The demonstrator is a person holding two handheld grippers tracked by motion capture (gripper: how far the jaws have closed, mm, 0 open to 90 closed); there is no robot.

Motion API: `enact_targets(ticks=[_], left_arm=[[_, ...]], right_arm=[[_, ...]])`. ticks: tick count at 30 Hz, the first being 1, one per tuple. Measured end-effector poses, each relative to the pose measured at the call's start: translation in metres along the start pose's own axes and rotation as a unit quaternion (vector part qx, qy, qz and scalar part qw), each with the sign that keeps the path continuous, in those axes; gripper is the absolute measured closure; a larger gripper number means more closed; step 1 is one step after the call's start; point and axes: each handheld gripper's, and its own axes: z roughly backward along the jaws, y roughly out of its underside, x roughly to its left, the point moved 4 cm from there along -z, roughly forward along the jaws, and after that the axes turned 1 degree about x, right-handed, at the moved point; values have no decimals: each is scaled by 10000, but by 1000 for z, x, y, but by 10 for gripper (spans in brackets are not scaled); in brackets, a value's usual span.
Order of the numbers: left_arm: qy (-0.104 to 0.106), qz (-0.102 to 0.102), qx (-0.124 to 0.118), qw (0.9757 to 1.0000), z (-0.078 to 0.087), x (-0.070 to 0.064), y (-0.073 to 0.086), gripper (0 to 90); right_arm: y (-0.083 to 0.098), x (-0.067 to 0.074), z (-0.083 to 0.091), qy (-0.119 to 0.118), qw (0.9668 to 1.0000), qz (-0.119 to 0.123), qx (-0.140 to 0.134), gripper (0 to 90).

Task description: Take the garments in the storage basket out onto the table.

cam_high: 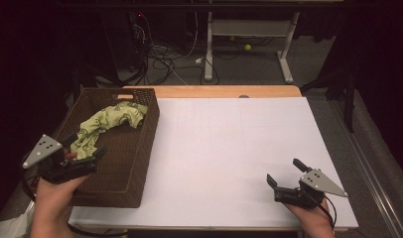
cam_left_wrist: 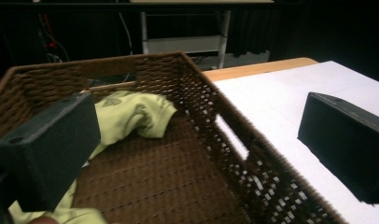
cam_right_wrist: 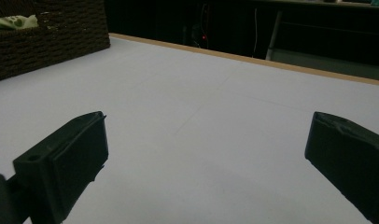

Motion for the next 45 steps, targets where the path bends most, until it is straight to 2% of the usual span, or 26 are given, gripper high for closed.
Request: enact_targets(ticks=[7,12,17,19,22,27,30,35,37,41,45], left_arm=[[-291,91,-48,9995,9,16,5,0],[-355,171,-87,9992,16,26,9,0],[-403,178,-82,9990,17,30,12,0],[-515,164,-141,9984,17,32,14,0],[-424,252,-99,9987,17,35,16,0],[-478,263,-76,9985,16,34,15,0],[-358,309,-56,9989,15,32,12,0],[-431,311,-55,9986,7,27,1,0],[-345,327,17,9989,2,26,-3,0],[-315,309,149,9989,-8,23,-12,0],[-246,427,243,9985,-17,23,-24,0]], right_arm=[[0,1,-1,-7,10000,25,18,0],[0,1,0,25,10000,25,-7,0],[1,1,0,18,10000,30,15,0],[0,1,0,25,10000,24,3,0],[1,0,0,42,10000,15,16,0],[1,0,0,53,10000,33,2,0],[1,1,0,52,10000,29,26,0],[1,-2,-1,47,10000,-26,40,0],[0,-4,-1,46,10000,-81,9,0],[-1,-5,2,75,9999,-116,-43,0],[-3,-5,3,48,9999,-108,-92,0]])
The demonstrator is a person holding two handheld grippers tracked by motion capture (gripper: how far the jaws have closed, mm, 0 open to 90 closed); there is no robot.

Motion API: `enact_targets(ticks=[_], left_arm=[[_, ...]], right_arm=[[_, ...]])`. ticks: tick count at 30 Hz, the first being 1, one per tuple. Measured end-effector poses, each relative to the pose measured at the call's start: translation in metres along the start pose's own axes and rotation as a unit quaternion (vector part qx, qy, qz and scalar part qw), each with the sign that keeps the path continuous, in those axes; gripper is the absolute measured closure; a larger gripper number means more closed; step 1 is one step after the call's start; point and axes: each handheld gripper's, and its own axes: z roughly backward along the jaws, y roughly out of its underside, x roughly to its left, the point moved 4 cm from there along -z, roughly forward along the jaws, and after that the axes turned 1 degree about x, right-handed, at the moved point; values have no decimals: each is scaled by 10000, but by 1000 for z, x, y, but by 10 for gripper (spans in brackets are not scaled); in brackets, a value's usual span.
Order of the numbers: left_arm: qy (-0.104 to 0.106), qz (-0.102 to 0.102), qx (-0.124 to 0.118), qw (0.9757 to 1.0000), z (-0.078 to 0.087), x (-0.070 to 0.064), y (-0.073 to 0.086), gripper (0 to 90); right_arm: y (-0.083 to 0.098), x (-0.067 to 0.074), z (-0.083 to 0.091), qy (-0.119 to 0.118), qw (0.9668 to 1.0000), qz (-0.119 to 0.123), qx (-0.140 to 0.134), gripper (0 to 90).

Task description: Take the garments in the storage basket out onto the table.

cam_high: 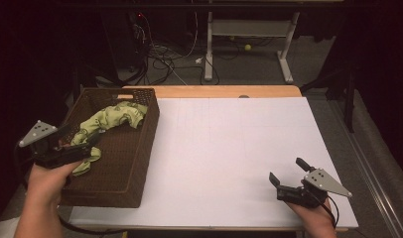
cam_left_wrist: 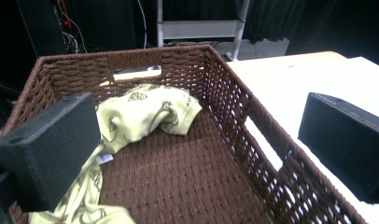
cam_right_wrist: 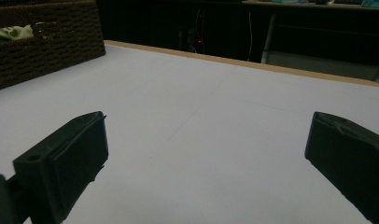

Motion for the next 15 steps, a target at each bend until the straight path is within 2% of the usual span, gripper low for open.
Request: enact_targets(ticks=[2,4,7,10,15], left_arm=[[4,-5,-14,10000,-3,1,-6,0],[56,91,38,9999,-8,2,-12,0],[8,179,-20,9998,-14,7,-20,0],[-40,208,-110,9997,-18,13,-26,0],[-81,308,-114,9994,-31,18,-31,0]], right_arm=[[0,0,0,9,10000,-20,1,0],[0,0,0,12,10000,-31,4,0],[0,0,0,8,10000,-25,-3,0],[0,0,0,9,10000,-26,1,0],[0,-1,0,6,10000,-33,5,0]])
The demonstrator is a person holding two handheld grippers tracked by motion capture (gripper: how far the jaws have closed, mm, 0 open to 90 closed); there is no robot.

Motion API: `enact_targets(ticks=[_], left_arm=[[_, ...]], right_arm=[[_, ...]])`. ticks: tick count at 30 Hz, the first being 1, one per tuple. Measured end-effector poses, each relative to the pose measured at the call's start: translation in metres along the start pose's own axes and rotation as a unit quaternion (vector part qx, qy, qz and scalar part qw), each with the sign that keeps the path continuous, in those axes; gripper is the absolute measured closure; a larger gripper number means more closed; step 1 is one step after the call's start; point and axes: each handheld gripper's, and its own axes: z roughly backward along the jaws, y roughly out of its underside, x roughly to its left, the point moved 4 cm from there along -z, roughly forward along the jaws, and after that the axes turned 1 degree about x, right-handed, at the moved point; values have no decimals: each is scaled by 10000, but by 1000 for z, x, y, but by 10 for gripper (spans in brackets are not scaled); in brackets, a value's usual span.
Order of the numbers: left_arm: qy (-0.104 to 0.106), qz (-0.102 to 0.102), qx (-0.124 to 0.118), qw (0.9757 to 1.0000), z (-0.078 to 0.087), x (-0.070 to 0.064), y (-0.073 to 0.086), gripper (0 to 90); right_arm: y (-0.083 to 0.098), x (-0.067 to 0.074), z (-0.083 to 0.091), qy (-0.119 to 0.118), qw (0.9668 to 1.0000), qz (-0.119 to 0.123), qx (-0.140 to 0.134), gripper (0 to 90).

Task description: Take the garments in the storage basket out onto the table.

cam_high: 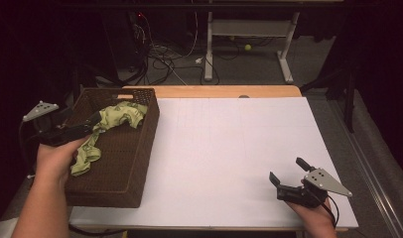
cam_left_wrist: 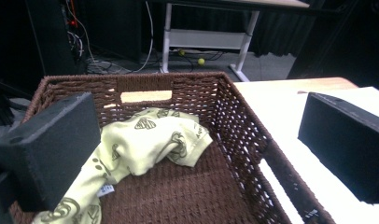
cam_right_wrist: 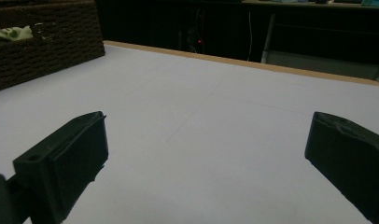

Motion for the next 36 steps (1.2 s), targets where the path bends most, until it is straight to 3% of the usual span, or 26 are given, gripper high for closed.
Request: enact_targets(ticks=[18,30,36], left_arm=[[-63,245,49,9997,-30,9,-5,0],[-140,341,46,9993,-41,9,-11,0],[-317,580,106,9978,-51,15,-7,0]], right_arm=[[4,-4,-2,11,9999,-85,63,0],[6,-6,3,56,9999,-96,57,0],[6,-5,5,65,9999,-99,57,0]])
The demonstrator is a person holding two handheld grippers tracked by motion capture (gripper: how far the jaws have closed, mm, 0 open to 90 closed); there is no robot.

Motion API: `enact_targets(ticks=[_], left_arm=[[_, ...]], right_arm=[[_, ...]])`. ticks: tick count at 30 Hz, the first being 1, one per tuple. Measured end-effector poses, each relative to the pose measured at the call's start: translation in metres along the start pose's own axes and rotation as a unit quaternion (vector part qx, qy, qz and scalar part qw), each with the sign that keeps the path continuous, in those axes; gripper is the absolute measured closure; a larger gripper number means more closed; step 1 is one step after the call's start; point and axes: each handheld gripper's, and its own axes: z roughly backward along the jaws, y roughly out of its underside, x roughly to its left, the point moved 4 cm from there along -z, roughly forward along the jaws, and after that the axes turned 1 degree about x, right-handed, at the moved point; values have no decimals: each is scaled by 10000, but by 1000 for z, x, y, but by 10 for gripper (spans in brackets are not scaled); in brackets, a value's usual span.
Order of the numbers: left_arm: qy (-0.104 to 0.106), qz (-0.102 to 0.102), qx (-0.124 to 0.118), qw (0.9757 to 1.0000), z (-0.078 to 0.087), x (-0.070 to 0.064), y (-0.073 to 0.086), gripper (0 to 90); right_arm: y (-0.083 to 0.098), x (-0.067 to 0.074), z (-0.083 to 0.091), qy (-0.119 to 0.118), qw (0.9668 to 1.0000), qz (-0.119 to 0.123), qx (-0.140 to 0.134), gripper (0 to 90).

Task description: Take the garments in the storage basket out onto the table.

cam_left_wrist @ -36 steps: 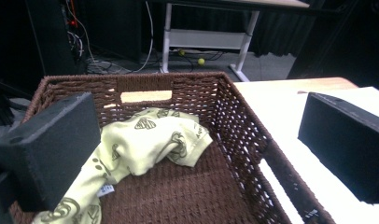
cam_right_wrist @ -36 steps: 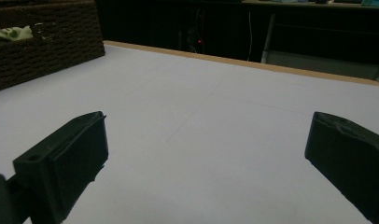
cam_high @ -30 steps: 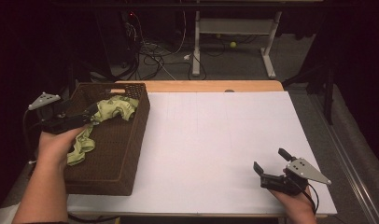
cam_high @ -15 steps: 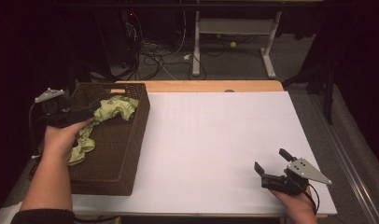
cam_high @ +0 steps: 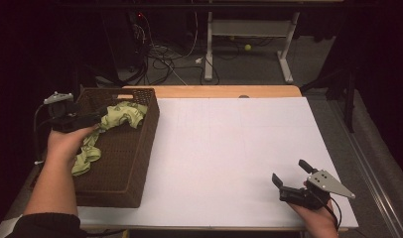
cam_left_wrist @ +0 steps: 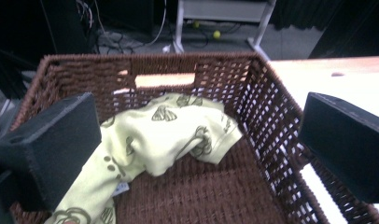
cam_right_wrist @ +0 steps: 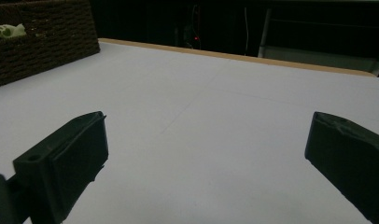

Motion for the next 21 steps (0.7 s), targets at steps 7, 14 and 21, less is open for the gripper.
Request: enact_targets(ticks=[7,14,21], left_arm=[[-244,-667,989,9926,-8,18,6,0],[-455,-680,1277,9884,-28,28,7,0],[-645,-723,1804,9788,-54,43,16,0]], right_arm=[[0,0,0,13,10000,16,12,0],[1,0,2,12,10000,16,-2,0],[1,-1,3,45,10000,-19,35,0]])
